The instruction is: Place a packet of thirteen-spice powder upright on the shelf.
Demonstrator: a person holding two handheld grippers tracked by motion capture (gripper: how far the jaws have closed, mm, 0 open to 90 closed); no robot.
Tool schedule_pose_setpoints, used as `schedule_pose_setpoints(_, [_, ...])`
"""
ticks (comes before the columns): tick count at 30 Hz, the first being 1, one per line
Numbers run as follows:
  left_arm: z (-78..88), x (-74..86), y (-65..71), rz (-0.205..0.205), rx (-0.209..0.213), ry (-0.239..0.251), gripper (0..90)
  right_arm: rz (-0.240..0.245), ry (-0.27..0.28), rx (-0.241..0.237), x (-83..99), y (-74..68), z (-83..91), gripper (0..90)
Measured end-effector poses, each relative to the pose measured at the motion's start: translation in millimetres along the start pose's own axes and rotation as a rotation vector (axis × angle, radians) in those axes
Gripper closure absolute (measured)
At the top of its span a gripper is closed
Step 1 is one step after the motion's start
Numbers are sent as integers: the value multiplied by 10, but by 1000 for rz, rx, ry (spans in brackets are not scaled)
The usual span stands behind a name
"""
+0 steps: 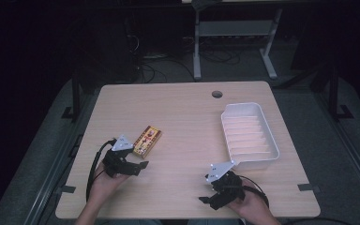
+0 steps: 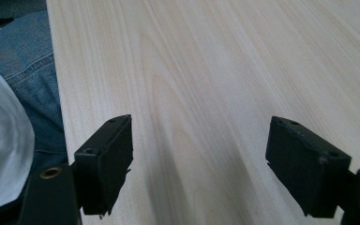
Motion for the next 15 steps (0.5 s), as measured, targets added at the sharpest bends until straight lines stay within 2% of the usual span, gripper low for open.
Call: schedule_pose_setpoints(15, [-200, -165, -277, 72, -32, -59, 178, 1, -3, -1, -8, -11, 0, 220])
Point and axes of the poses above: each handheld gripper's, and its own axes: z roughly backward along the jaws, x roughly out of its underside, y roughly to its right, the point moved 2 cm from there along -z, roughly forward along the jaws, and after that the axes turned 12 degrees about -y, right-handed, at the moved point
